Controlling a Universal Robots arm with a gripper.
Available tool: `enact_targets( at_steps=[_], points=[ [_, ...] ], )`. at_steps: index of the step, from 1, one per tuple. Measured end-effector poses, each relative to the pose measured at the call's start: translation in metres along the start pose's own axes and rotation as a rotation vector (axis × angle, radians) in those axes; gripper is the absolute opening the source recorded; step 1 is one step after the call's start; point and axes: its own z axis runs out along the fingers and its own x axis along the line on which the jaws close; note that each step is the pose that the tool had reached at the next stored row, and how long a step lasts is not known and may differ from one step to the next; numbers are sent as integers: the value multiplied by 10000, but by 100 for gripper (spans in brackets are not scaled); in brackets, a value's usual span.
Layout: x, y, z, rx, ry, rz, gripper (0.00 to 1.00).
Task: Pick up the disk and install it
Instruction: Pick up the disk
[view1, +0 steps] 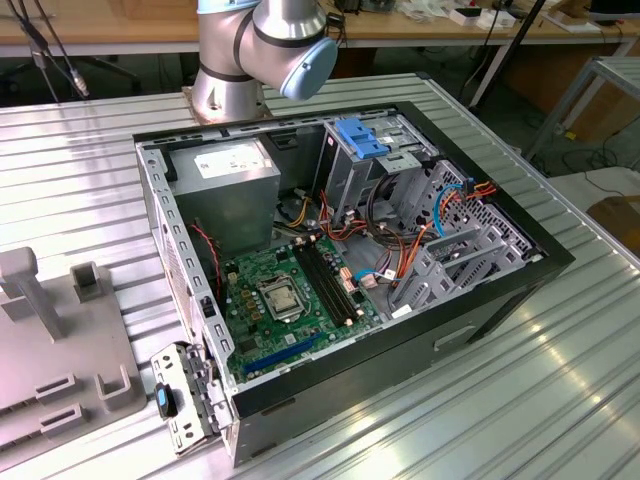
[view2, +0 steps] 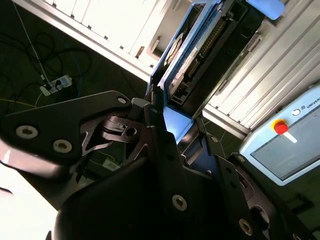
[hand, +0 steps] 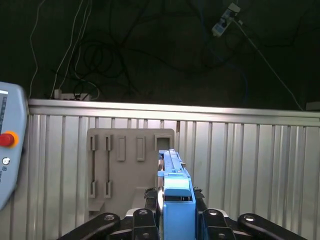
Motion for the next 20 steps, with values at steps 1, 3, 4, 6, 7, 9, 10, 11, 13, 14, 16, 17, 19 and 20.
enact_targets(
  at_steps=[1,3,4,6,7,9,10,11,13,14,16,17,19,20],
  points=[
    [0,0,-32,1,-1,-1,37],
    [-1,0,-72,1,-3,0,37],
    [-2,0,-105,0,-4,0,37],
    [-2,0,-143,2,-6,0,37],
    [-3,0,-175,1,-6,0,37],
    [-4,0,-215,1,-7,0,37],
    [-5,-1,-251,1,-8,0,37],
    [-5,-1,-292,1,-8,0,37],
    [-7,-1,-373,0,-8,0,37],
    [-7,-1,-395,1,-9,0,37],
    [-8,-1,-434,1,-9,0,37],
    [-8,-2,-448,-1,-8,0,37],
    [-8,-2,-448,1,-9,0,37],
    [-8,-2,-448,2,-9,0,37]
  ],
)
